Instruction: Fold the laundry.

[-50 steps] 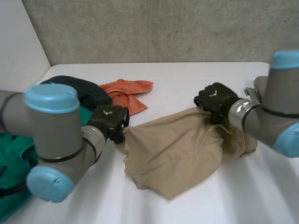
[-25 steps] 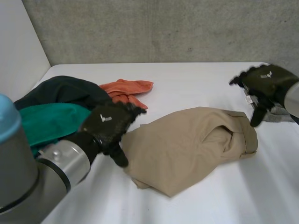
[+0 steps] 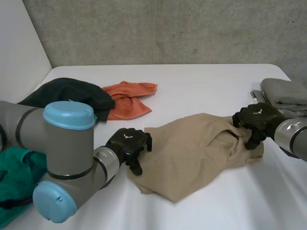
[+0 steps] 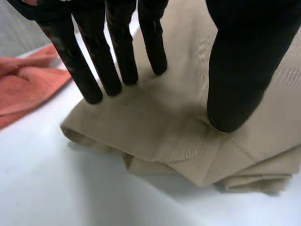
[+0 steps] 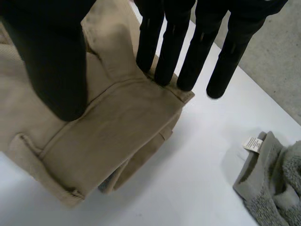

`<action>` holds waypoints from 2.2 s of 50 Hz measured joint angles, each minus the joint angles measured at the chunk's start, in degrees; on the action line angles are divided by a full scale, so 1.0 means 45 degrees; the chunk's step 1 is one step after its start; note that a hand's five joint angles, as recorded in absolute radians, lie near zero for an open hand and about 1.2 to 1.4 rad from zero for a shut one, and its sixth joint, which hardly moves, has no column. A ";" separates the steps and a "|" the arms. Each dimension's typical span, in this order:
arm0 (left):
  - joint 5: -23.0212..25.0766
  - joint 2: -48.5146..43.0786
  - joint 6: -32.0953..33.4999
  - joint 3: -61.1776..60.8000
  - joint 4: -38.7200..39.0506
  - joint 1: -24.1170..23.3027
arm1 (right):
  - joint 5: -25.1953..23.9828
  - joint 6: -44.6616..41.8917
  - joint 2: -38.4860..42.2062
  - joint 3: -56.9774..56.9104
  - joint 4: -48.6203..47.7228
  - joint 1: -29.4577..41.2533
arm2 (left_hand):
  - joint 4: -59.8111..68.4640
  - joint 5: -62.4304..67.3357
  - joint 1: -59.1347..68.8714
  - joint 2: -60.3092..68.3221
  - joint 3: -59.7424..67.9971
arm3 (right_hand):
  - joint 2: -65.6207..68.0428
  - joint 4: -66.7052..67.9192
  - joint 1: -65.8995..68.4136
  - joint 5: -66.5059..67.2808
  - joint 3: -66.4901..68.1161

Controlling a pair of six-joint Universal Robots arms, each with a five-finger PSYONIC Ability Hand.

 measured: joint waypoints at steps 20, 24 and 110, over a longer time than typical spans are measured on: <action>-0.0821 -0.0845 0.0203 0.7132 0.1271 0.1257 | 0.1061 0.0810 0.1580 -0.5793 -0.2935 0.1468 | 0.6994 0.6728 0.5960 0.6911 0.6835 | 0.5418 0.5996 0.4719 0.5271 0.5776; -0.0855 -0.0754 0.0177 0.9404 0.2604 0.1588 | 0.1935 0.2723 0.1590 -0.8115 -0.6041 0.1729 | 0.6995 0.6728 0.5960 0.6919 0.6868 | 0.5501 0.5999 0.5037 0.5466 0.5777; 0.1734 0.3134 0.0844 -0.1955 -0.1519 0.1182 | -0.1069 -0.1763 -0.1618 0.1896 0.2936 -0.0084 | -0.3535 -0.3554 -0.3580 -0.3486 -0.3485 | 0.5615 0.6035 0.5212 0.6088 0.5823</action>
